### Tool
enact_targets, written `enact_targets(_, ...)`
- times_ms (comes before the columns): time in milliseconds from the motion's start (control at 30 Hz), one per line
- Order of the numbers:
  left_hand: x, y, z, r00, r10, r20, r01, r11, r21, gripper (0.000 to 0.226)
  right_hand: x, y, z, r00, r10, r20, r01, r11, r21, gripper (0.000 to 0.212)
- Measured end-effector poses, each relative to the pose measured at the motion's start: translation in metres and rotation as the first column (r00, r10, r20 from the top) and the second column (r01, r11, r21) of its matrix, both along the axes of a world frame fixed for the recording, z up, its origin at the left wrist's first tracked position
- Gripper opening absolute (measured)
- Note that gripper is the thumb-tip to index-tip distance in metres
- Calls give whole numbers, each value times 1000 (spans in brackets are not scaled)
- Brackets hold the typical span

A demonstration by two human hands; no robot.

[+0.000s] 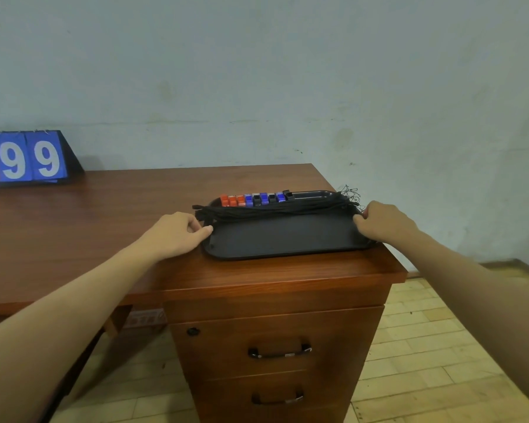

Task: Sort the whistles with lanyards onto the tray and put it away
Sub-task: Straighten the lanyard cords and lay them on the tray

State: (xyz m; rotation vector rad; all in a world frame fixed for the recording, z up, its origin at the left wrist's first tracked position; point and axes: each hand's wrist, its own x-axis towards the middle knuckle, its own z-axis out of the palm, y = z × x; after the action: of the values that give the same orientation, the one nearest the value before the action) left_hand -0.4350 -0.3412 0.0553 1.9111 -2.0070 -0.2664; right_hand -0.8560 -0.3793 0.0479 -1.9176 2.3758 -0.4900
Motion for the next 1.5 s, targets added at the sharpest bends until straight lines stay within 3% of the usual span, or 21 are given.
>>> enact_targets(233,-2,-8,-4,999,13,36,-14,1000,25,25,0,-1,-3,1000,13,-11,-13,1000,-14,32)
enact_targets(1500,-2,-10,-8,999,22,35,-22,1000,22,28,4,1,-7,999,-34,-40,31,998,-56,34)
